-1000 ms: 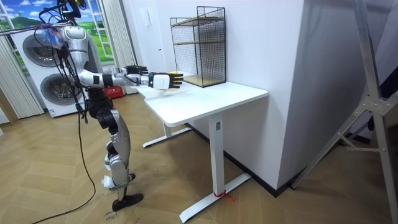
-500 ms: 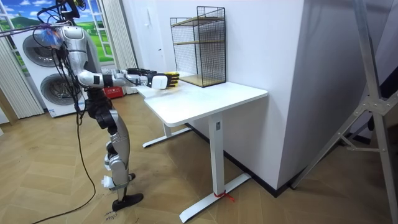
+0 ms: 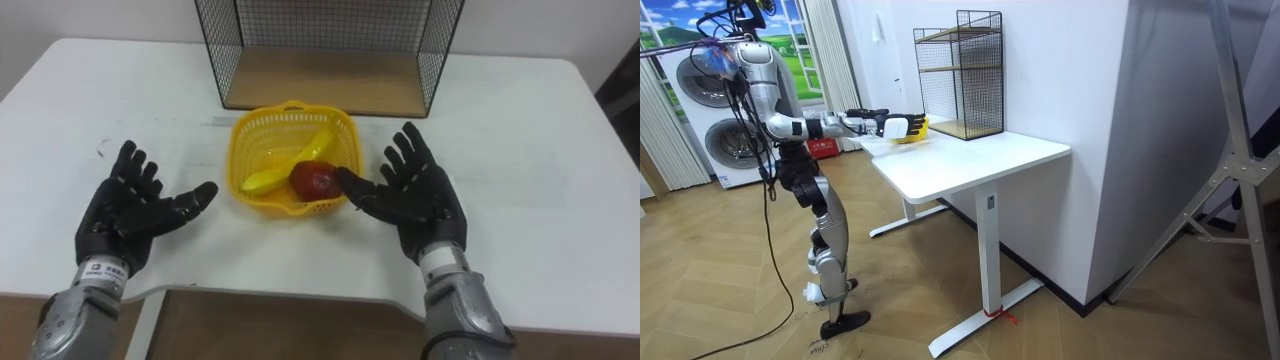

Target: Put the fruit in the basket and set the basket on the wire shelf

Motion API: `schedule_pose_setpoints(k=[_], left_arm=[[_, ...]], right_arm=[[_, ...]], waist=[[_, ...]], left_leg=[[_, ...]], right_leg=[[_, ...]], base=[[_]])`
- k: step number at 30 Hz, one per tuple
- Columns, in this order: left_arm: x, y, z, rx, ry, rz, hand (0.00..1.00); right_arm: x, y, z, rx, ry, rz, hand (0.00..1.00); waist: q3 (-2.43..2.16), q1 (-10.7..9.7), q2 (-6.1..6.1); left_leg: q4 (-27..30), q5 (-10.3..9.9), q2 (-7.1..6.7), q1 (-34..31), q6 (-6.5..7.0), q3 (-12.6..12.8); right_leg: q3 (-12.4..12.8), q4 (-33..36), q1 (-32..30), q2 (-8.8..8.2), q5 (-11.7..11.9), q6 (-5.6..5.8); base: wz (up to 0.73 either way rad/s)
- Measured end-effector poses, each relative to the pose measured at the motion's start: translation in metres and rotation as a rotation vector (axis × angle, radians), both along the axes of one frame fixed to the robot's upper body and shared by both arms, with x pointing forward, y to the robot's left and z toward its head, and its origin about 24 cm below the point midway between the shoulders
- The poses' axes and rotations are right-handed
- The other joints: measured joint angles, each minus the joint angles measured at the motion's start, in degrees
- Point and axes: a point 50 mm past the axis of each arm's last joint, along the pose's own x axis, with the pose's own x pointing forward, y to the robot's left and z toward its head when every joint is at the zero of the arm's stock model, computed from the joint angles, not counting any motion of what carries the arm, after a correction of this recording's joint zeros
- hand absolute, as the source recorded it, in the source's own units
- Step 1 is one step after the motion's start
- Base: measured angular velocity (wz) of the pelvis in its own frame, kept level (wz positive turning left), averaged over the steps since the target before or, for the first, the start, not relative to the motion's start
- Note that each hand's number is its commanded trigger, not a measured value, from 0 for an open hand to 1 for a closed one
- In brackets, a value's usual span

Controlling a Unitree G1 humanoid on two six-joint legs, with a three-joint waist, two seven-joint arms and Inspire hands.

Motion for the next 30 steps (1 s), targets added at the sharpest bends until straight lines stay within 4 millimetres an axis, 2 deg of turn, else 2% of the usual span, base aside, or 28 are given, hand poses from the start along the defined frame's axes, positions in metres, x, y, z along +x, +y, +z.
schedule_pose_setpoints(k=[7, 11, 17, 26, 30], left_arm=[[0.003, -0.004, -0.005, -0.011, 0.025, -0.010, 0.00], [0.007, -0.008, -0.006, -0.020, 0.031, -0.041, 0.00], [0.020, -0.013, 0.005, -0.024, -0.009, -0.068, 0.00], [0.029, -0.019, 0.010, -0.030, -0.033, -0.103, 0.00], [0.031, -0.024, 0.009, -0.034, -0.026, -0.131, 0.00]], right_arm=[[0.000, 0.000, 0.000, 0.033, 0.002, -0.004, 0.00], [0.000, -0.001, -0.002, 0.029, 0.008, -0.005, 0.00], [0.007, 0.000, -0.003, 0.026, 0.014, -0.004, 0.00], [0.025, 0.004, 0.007, 0.027, -0.024, 0.009, 0.00], [0.026, 0.005, 0.001, 0.031, 0.002, 0.004, 0.00]], waist=[[-0.04, -0.1, 0.06], [0.17, 0.0, -0.28], [0.54, 0.0, -0.93], [0.53, -0.1, -1.10], [0.51, -0.3, -1.05]], left_leg=[[0.0, 0.0, 0.00, 0.1, 0.02, 0.1], [-0.1, 0.0, 0.01, 0.2, 0.02, 0.1], [-0.1, 0.0, 0.05, 0.6, 0.02, 0.4], [0.0, 0.0, 0.19, 0.2, 0.02, 1.3], [0.0, 0.0, 0.23, 0.2, 0.02, 1.5]], right_leg=[[0.1, 0.0, 0.0, -0.01, 0.0, 0.00], [0.1, -0.1, 0.0, 0.00, 0.0, 0.00], [0.3, -0.1, 0.1, 0.03, 0.0, 0.00], [1.3, 0.6, -0.7, 0.07, 0.0, 0.00], [1.3, 0.7, -0.8, 0.07, 0.0, -0.01]], base=[[0.00], [0.00], [-0.01], [-0.04], [0.00]])
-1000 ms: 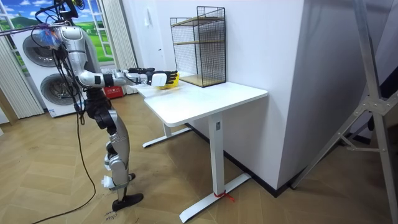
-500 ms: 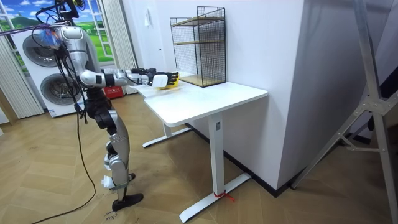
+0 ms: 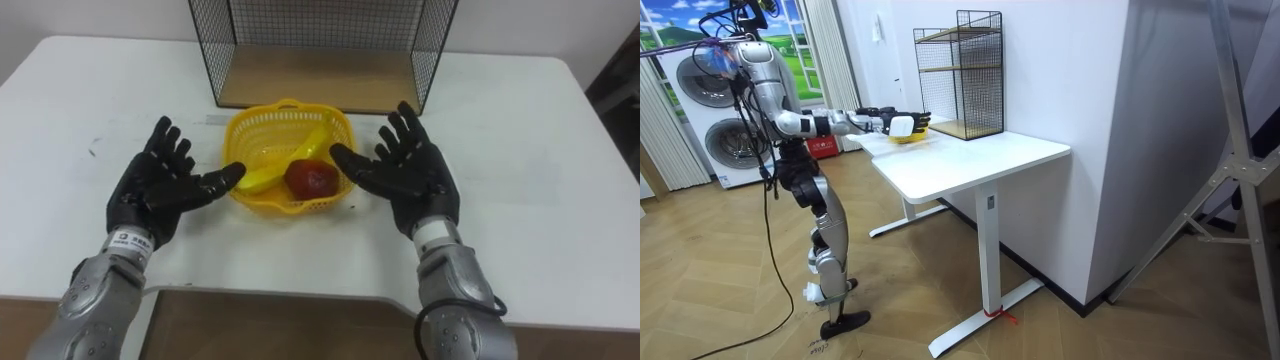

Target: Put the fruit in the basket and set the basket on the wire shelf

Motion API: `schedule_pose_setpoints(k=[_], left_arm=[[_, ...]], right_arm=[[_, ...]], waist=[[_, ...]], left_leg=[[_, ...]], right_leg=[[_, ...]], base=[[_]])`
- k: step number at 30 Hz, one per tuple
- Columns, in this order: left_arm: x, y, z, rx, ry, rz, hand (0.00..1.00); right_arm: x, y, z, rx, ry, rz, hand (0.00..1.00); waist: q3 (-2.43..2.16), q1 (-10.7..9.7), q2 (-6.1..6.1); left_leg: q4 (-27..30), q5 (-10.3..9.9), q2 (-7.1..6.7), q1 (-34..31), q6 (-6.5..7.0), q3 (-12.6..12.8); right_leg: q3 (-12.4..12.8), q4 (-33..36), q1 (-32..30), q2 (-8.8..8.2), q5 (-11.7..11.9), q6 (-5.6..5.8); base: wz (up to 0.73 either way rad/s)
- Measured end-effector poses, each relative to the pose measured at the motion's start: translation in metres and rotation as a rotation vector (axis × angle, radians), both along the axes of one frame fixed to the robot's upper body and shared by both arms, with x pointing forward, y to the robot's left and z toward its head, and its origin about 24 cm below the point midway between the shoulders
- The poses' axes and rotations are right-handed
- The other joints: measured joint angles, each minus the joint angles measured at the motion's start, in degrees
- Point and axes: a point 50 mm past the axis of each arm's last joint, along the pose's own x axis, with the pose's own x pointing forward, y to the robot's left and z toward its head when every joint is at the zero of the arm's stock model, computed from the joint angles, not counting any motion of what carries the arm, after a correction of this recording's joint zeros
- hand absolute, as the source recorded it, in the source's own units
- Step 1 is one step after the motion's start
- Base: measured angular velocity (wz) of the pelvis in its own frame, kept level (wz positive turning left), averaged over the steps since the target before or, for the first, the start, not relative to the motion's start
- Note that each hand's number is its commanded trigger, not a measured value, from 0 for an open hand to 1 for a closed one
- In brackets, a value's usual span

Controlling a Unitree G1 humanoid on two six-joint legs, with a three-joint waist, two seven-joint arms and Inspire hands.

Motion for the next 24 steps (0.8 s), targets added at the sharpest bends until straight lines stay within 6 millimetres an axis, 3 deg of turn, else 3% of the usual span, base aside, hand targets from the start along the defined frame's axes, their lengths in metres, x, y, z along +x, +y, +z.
schedule_pose_setpoints(k=[13, 24], left_arm=[[0.005, -0.016, -0.002, -0.024, 0.007, -0.046, 0.00], [0.005, -0.036, -0.004, -0.030, 0.018, -0.123, 0.00]], right_arm=[[0.000, 0.007, -0.004, 0.009, 0.019, 0.006, 0.00], [-0.002, 0.028, -0.007, -0.017, 0.029, 0.085, 0.00]], waist=[[-0.11, -1.6, 1.18], [-0.06, -1.7, 1.10]], left_leg=[[0.0, 0.0, 0.10, 0.3, 0.00, 0.2], [-0.2, 0.0, 0.10, 0.4, 0.00, 0.2]], right_leg=[[0.2, 0.2, 0.0, 0.07, 0.1, -0.09], [0.2, 0.1, 0.2, 0.10, 0.1, -0.09]], base=[[0.00], [0.00]])
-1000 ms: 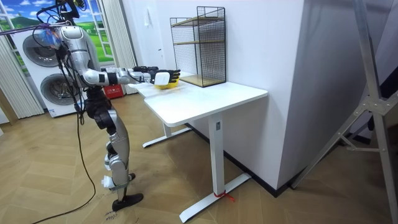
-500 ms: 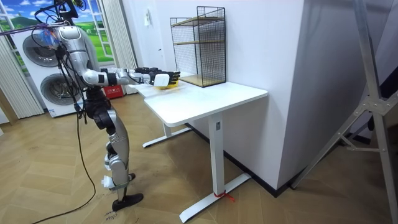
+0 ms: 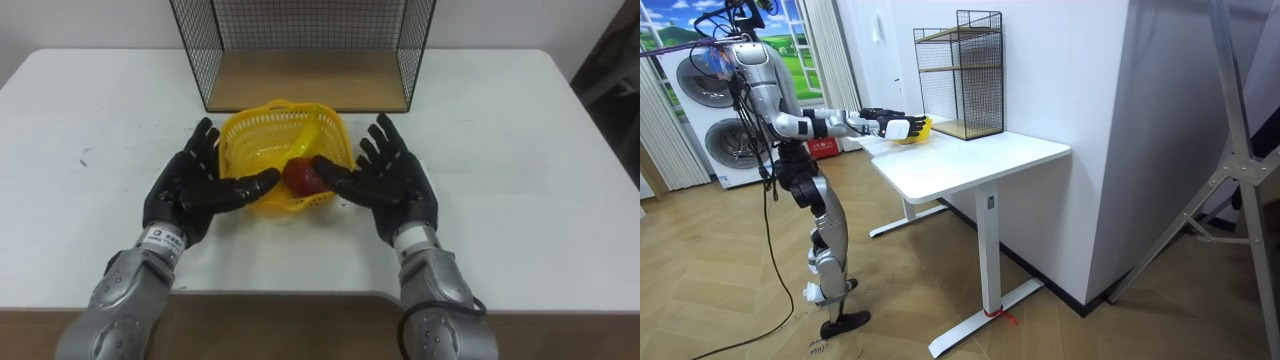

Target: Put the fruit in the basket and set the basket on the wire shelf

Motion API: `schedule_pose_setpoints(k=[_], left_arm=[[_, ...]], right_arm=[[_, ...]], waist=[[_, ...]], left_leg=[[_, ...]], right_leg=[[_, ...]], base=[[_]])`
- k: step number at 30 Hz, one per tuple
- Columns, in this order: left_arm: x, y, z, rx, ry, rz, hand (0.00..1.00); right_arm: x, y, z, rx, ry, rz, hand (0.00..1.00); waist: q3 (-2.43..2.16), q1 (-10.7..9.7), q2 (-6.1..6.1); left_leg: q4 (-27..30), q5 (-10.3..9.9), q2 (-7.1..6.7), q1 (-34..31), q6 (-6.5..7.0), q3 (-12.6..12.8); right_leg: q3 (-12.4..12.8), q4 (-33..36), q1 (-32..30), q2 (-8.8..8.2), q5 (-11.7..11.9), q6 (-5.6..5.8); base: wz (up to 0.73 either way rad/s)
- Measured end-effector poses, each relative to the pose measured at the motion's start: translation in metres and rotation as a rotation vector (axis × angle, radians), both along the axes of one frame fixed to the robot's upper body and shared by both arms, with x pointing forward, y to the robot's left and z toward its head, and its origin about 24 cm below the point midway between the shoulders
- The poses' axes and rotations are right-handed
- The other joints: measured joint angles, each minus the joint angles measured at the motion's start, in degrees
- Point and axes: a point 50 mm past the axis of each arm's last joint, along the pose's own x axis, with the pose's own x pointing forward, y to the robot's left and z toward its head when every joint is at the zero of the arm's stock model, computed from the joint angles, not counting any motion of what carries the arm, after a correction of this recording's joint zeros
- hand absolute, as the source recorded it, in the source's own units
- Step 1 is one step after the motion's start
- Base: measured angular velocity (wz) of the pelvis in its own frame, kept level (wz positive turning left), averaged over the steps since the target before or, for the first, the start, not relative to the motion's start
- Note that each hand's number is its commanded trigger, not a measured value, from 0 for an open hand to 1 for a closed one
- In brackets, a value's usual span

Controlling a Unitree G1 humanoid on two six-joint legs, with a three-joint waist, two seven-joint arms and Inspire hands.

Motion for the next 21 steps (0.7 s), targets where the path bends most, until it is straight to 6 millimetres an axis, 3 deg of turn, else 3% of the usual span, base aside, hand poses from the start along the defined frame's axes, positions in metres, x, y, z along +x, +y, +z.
schedule_pose_setpoints(k=[21], left_arm=[[-0.0011, -0.0034, -0.0021, -0.008, 0.010, -0.016, 0.00]], right_arm=[[-0.0003, 0.0025, -0.0004, -0.052, -0.005, 0.016, 0.00]], waist=[[0.21, 0.4, -0.56]], left_leg=[[0.0, 0.0, 0.06, 0.1, 0.00, 0.4]], right_leg=[[0.5, 0.1, -0.2, 0.09, 0.0, -0.01]], base=[[0.00]])
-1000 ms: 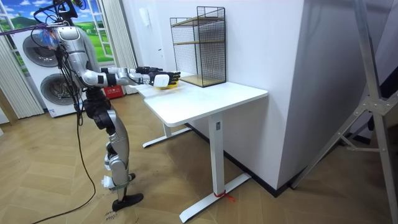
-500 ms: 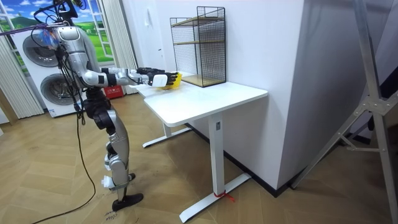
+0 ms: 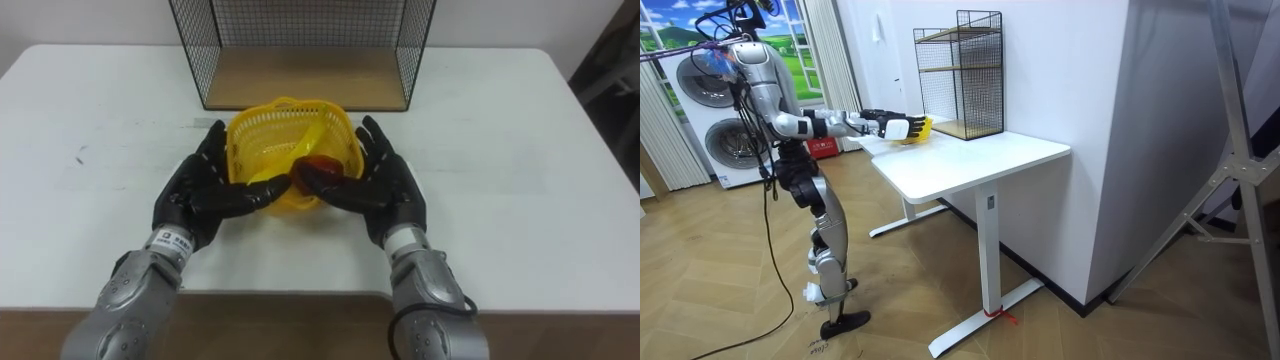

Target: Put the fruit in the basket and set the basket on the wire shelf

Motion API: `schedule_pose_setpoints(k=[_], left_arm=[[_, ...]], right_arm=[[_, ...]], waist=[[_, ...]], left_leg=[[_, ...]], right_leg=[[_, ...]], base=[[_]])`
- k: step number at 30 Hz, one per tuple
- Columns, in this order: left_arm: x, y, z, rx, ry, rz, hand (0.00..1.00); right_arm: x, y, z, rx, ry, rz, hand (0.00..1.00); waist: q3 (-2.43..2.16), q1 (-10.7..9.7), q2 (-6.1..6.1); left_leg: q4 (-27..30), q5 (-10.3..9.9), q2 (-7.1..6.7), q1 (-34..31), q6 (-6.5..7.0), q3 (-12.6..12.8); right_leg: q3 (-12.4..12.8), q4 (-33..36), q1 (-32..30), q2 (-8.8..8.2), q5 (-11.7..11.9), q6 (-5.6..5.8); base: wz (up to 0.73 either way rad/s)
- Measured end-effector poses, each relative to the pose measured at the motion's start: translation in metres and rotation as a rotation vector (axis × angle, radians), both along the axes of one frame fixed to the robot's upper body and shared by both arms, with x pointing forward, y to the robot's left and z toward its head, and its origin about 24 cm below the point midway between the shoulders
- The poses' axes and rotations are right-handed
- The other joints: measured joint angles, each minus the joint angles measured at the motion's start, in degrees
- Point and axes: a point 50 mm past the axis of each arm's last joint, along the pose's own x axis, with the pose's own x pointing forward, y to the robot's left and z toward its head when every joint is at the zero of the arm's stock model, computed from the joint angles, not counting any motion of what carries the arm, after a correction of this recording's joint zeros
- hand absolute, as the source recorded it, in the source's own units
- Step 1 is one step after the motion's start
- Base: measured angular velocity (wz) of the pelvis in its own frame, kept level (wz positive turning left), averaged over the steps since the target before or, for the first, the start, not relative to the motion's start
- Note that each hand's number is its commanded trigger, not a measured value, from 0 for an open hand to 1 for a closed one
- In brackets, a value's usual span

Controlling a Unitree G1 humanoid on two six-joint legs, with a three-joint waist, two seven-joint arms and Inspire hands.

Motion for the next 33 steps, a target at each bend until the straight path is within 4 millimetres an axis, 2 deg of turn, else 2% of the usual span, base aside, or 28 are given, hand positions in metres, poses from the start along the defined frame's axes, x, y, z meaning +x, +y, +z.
schedule_pose_setpoints(k=[8, 24, 33], left_arm=[[0.000, 0.002, -0.001, -0.003, 0.006, 0.007, 0.00], [0.001, 0.003, -0.001, -0.002, 0.008, 0.020, 0.00], [0.012, 0.001, 0.010, 0.002, -0.031, 0.031, 0.00]], right_arm=[[0.000, 0.003, 0.000, -0.075, -0.014, 0.036, 0.00], [-0.001, 0.009, -0.001, -0.139, -0.023, 0.074, 0.00], [-0.001, 0.008, -0.001, -0.145, -0.017, 0.051, 0.00]], waist=[[-0.13, 0.2, -0.73], [-0.13, 0.1, -0.74], [-0.15, 0.1, -0.70]], left_leg=[[0.0, 0.0, 0.00, 0.2, 0.00, 0.4], [0.0, 0.0, 0.17, 0.3, 0.00, 0.9], [0.1, 0.0, 0.24, 0.0, 0.00, 0.9]], right_leg=[[1.1, 0.0, -0.1, 0.09, 0.0, 0.01], [2.1, 0.0, -0.3, 0.37, 0.4, 0.01], [2.1, 0.0, -0.5, 0.45, 0.5, -0.02]], base=[[-0.04], [-0.02], [0.00]])
